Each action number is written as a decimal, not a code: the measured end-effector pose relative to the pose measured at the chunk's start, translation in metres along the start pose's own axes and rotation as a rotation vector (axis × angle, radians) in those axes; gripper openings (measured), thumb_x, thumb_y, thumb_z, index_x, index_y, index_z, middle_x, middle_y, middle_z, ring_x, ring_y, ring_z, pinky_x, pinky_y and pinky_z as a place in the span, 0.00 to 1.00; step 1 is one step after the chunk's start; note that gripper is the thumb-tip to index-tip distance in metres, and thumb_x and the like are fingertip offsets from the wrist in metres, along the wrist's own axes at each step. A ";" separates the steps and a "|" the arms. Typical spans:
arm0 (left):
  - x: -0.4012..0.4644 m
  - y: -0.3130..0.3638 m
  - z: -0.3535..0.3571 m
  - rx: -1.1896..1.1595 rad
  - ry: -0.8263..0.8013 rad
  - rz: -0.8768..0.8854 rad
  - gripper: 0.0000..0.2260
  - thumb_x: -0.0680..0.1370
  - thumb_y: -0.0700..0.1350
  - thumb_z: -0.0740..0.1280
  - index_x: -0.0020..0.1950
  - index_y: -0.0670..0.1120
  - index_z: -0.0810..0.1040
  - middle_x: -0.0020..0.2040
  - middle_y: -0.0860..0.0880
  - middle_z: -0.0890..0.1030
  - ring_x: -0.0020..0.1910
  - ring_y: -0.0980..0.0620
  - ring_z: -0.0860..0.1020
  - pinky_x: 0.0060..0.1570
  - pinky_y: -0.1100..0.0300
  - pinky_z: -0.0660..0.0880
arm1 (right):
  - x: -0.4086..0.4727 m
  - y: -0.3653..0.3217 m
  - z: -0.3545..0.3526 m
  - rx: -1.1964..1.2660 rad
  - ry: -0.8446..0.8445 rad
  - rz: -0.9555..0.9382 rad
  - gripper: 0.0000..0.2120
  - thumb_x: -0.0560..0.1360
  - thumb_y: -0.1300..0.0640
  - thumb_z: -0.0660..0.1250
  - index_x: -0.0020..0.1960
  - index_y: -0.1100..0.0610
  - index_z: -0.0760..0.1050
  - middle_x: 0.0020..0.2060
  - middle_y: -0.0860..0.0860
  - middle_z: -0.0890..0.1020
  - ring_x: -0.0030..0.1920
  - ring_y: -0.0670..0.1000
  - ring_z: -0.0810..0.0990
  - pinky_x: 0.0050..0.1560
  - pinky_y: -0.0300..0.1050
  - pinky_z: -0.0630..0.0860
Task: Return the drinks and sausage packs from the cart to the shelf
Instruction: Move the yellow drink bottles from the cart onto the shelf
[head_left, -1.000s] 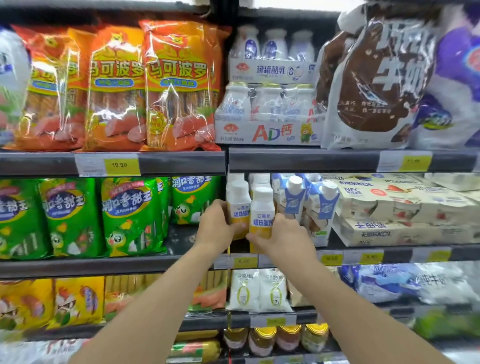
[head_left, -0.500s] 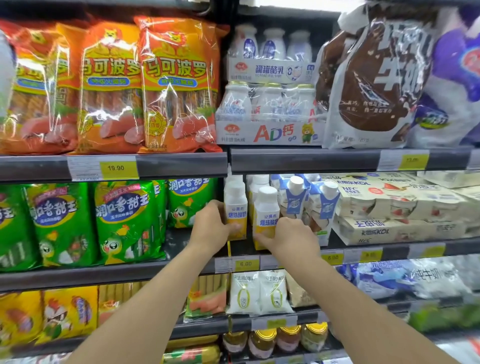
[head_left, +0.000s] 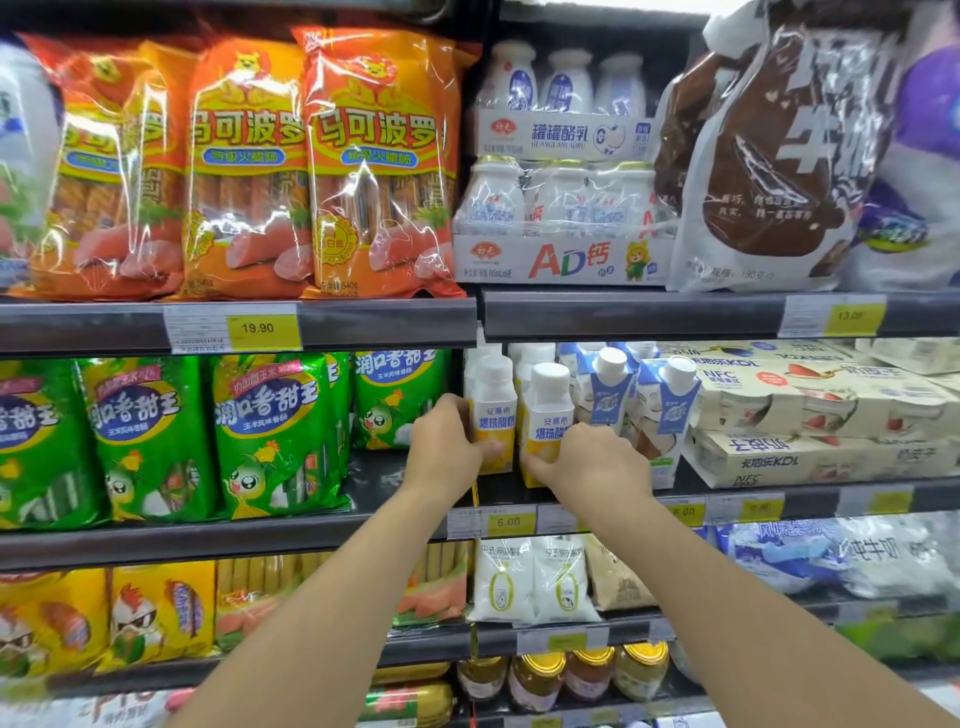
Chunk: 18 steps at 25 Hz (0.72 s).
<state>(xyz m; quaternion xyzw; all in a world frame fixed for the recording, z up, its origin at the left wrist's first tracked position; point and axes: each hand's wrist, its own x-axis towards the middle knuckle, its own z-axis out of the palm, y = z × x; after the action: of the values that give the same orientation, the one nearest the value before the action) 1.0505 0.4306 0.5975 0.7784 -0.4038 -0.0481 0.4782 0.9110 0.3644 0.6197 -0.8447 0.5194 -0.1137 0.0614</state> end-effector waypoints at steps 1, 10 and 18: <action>0.000 -0.001 0.001 0.010 -0.001 0.003 0.20 0.68 0.44 0.79 0.56 0.43 0.77 0.49 0.48 0.84 0.48 0.50 0.81 0.51 0.54 0.79 | 0.000 -0.001 -0.001 -0.003 0.000 -0.002 0.24 0.72 0.32 0.62 0.46 0.53 0.73 0.48 0.52 0.80 0.47 0.56 0.80 0.46 0.52 0.80; 0.000 -0.003 0.002 0.003 -0.026 0.003 0.21 0.69 0.43 0.79 0.59 0.43 0.77 0.51 0.48 0.84 0.51 0.49 0.81 0.52 0.56 0.78 | -0.004 0.001 -0.005 -0.008 -0.016 -0.007 0.25 0.73 0.31 0.62 0.44 0.54 0.71 0.42 0.51 0.77 0.43 0.55 0.77 0.43 0.50 0.79; -0.053 0.034 0.003 0.296 0.050 0.359 0.12 0.79 0.51 0.66 0.57 0.45 0.73 0.53 0.49 0.74 0.53 0.50 0.72 0.54 0.56 0.72 | -0.027 0.085 -0.019 -0.024 0.084 -0.027 0.29 0.75 0.30 0.57 0.39 0.55 0.79 0.33 0.51 0.79 0.36 0.53 0.80 0.35 0.46 0.79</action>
<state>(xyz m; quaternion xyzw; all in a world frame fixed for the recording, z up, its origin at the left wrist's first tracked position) 0.9942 0.4571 0.6059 0.7567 -0.5265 0.1169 0.3695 0.8208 0.3506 0.6161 -0.8467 0.5115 -0.1435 0.0278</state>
